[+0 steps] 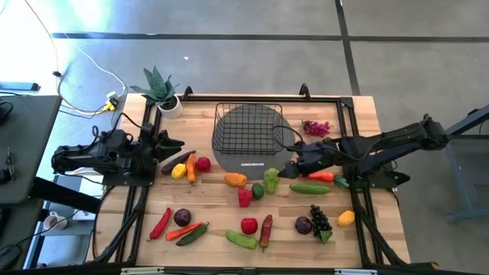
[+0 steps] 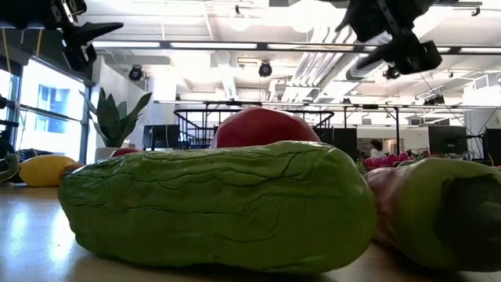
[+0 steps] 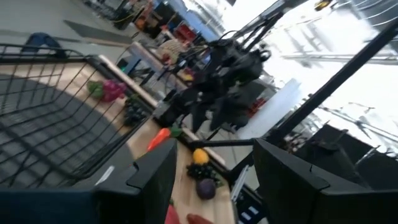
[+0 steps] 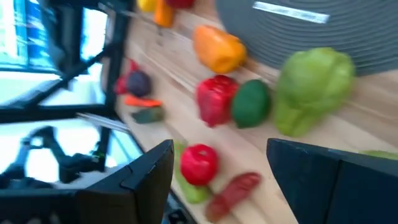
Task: Build produce basket
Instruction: Put the chayote into the wire basket
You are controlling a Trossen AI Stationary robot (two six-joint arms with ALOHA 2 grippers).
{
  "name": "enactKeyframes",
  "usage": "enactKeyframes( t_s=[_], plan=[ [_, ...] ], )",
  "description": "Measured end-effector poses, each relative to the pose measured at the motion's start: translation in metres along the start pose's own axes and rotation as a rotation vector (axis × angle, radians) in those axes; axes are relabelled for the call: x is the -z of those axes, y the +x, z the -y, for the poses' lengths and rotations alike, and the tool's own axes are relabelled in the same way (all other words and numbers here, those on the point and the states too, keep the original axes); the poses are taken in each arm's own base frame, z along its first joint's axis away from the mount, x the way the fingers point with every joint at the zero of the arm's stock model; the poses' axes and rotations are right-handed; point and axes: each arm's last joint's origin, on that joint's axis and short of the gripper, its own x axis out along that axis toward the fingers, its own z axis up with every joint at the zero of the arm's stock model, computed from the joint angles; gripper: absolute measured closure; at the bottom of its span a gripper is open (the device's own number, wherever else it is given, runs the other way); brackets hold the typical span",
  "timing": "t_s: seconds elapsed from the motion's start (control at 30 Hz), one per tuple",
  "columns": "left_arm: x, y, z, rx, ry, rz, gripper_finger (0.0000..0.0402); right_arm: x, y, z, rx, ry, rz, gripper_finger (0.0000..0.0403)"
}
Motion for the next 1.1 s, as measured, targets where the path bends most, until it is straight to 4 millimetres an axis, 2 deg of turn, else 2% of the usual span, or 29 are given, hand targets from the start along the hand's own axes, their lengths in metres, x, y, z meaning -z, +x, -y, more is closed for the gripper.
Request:
enactKeyframes(
  t_s=[0.17,0.27,0.53,0.7,1.1],
  plan=[
    [-0.001,-0.002,0.001,-0.043,-0.019,-0.059,0.0202,0.006,0.002,-0.01,-0.053,0.006,0.039,0.0162],
    [-0.006,-0.001,0.006,-0.056,-0.019,-0.088,0.0202,0.006,0.003,-0.027,-0.047,-0.039,0.042,0.0162],
    [-0.016,0.005,0.014,-0.202,0.037,-0.19,0.0202,0.002,0.01,-0.055,0.229,-0.195,0.026,0.0162],
    [-0.015,0.009,0.014,-0.269,0.036,-0.254,0.0202,0.003,0.026,-0.054,0.389,-0.163,0.009,0.0162],
    [-0.011,0.014,0.01,-0.307,0.068,-0.312,0.0202,0.019,0.091,-0.033,0.557,0.021,-0.006,0.0162]
  ],
)
